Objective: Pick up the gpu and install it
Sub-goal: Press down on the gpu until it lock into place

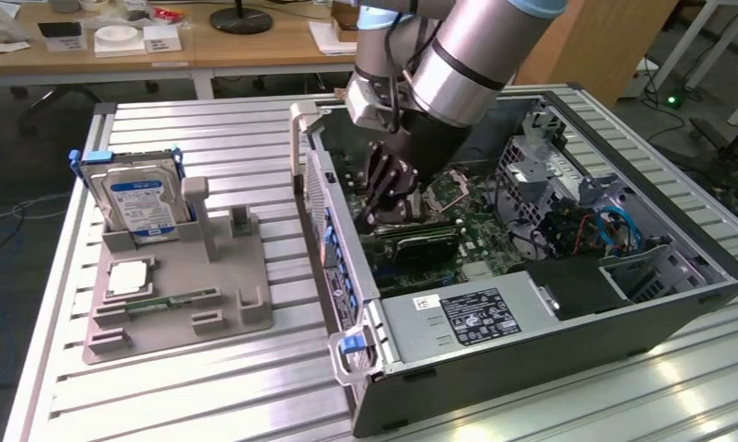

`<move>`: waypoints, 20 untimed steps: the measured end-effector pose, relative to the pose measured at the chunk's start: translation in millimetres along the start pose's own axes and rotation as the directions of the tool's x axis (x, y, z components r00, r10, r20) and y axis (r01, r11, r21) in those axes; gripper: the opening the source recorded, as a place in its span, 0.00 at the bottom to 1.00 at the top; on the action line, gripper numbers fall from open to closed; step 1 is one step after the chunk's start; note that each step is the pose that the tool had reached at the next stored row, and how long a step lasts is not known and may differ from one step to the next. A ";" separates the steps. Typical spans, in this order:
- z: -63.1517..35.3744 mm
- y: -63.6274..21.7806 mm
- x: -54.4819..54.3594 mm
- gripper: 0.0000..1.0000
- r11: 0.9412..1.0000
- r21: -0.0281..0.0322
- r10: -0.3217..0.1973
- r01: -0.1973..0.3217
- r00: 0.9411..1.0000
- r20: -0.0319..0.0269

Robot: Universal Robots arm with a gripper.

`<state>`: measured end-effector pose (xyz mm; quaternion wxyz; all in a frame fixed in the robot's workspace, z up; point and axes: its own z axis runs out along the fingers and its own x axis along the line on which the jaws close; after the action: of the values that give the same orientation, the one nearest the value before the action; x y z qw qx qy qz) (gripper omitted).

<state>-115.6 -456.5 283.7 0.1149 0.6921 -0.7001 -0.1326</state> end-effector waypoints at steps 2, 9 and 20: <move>0.1 -0.3 -4.1 0.11 1.000 -0.016 0.000 0.000 1.000 0.000; 0.7 -4.4 -9.6 0.11 1.000 -0.021 -0.004 0.004 1.000 0.003; 1.9 -1.6 -11.7 0.11 1.000 -0.023 -0.004 0.004 1.000 0.004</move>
<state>-114.5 -444.8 281.6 0.1213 0.6920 -0.6973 -0.1422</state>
